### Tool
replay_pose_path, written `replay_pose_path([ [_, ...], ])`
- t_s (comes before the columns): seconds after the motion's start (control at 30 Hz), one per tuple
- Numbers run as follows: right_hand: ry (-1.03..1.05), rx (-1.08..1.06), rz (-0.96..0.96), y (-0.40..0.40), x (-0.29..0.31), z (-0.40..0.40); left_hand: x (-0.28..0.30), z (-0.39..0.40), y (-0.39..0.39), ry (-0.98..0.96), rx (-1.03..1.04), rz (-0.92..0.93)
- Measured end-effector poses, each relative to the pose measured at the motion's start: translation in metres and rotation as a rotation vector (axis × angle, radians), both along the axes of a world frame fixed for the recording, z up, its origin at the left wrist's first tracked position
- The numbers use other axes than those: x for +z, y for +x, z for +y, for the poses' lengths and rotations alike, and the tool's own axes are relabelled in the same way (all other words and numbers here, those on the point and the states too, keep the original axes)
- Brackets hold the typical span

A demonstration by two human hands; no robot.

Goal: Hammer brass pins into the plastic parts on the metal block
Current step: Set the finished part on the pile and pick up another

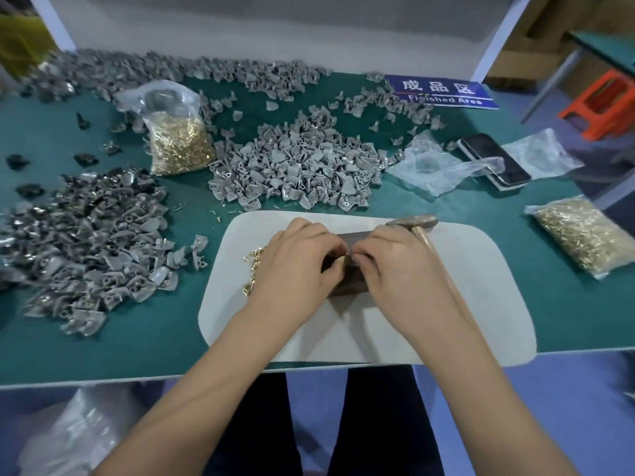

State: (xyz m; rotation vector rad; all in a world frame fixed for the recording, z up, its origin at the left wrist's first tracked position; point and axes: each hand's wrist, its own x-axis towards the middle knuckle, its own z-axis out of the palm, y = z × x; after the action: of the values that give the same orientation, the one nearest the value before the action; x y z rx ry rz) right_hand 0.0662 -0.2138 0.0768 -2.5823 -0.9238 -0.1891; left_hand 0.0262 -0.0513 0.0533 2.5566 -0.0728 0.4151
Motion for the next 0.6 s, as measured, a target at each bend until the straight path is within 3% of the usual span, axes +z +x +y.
replay_pose_path([
  [0.47, 0.360, -0.023, 0.189, 0.011, -0.021, -0.009, -0.003, -0.003, -0.007, -0.002, 0.081, -0.014],
  [0.6, 0.302, -0.012, 0.140, 0.011, -0.017, -0.006, 0.000, -0.002, -0.006, 0.010, 0.078, -0.007],
])
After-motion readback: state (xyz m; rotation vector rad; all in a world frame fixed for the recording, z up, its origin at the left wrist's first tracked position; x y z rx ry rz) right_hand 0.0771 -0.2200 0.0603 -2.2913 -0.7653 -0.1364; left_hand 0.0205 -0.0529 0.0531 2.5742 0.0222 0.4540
